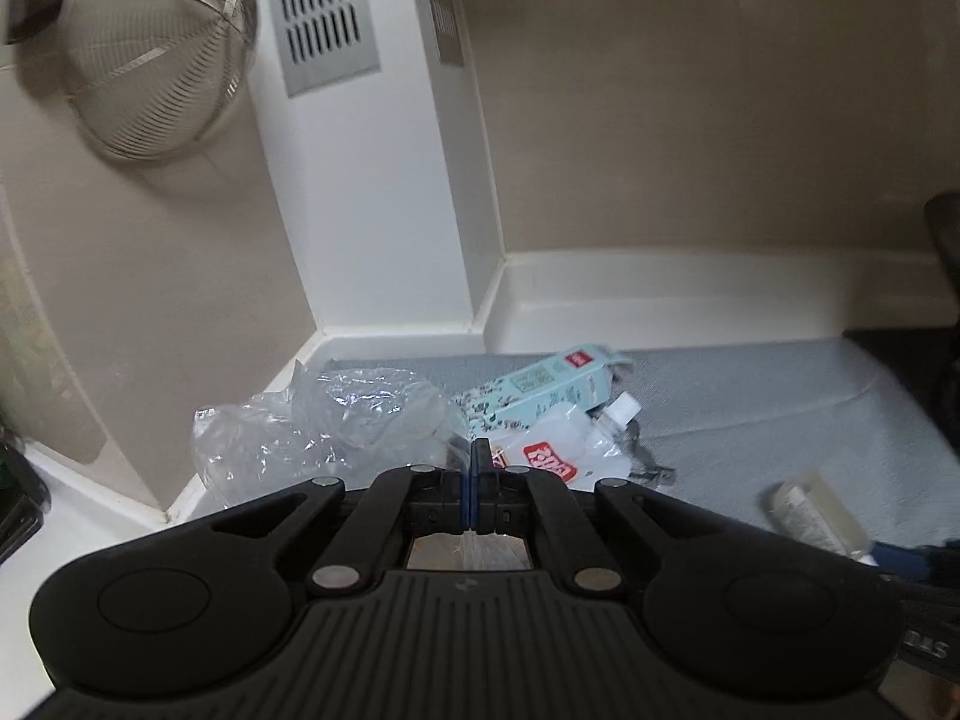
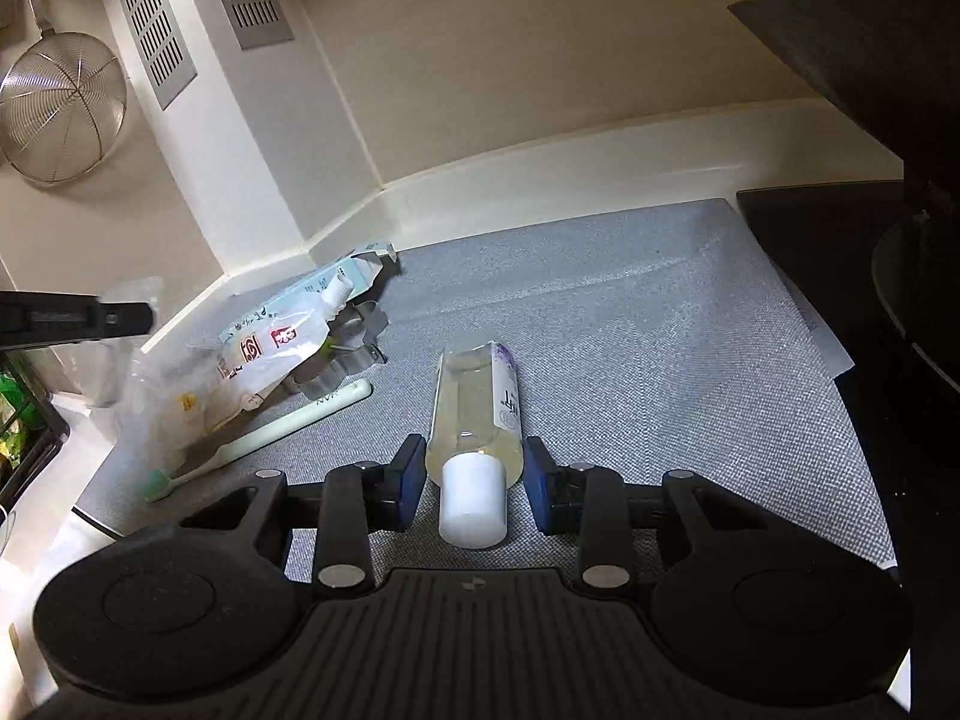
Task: Collect trash
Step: 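Grasp the crumpled clear plastic bag with the left tool while the right tool grasps the small glass bottle, then carry the plastic bag and glass bottle down over the trash bin with both tools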
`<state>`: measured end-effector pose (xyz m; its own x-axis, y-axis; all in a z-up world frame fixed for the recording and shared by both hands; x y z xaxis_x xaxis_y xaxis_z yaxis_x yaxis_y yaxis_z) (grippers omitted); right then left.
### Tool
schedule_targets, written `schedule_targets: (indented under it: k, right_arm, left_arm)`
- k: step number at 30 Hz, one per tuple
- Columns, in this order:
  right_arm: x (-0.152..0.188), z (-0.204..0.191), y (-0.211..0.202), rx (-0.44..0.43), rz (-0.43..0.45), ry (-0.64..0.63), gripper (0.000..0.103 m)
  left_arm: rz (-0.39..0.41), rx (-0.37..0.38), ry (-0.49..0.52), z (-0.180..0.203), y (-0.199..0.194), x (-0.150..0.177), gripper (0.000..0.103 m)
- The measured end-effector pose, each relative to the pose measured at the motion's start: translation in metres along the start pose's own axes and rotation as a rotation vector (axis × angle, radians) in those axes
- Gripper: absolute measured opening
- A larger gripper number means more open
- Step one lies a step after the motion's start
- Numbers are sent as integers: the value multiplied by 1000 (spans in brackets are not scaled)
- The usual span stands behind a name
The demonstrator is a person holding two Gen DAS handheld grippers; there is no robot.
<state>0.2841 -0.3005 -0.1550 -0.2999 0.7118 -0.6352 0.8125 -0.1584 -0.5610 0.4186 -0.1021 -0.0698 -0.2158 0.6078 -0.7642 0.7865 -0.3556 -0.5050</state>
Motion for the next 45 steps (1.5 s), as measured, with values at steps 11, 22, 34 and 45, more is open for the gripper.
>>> schedule_targets:
  k: [11, 22, 34, 45]
  right_arm:
    - [0, -12, -17, -90, 68, -43, 37]
    - [5, -10, -32, -156, 7, 62, 37]
    - [43, -33, -108, -173, 39, -144, 37]
    - [96, -51, -231, -368, -11, -309, 37]
  left_arm:
    - [98, -70, -113, -18, -115, 18, 0]
    - [25, -169, -228, -27, -239, 97, 0]
    - [-56, -206, -382, 4, -332, 202, 0]
    - [-79, -193, -434, 47, -387, 262, 0]
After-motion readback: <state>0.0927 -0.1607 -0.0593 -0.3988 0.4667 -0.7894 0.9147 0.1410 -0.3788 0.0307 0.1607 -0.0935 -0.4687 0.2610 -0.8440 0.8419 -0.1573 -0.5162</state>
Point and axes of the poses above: each gripper's, at about its wrist camera, not at the fingertips, and y roughly the way its jaws point, z to its right, x to its underside, the point moved 6 cm from there along y, roughly the way its jaws point, and after that the axes turned 15 degrees about y, right-handed, at the moved point
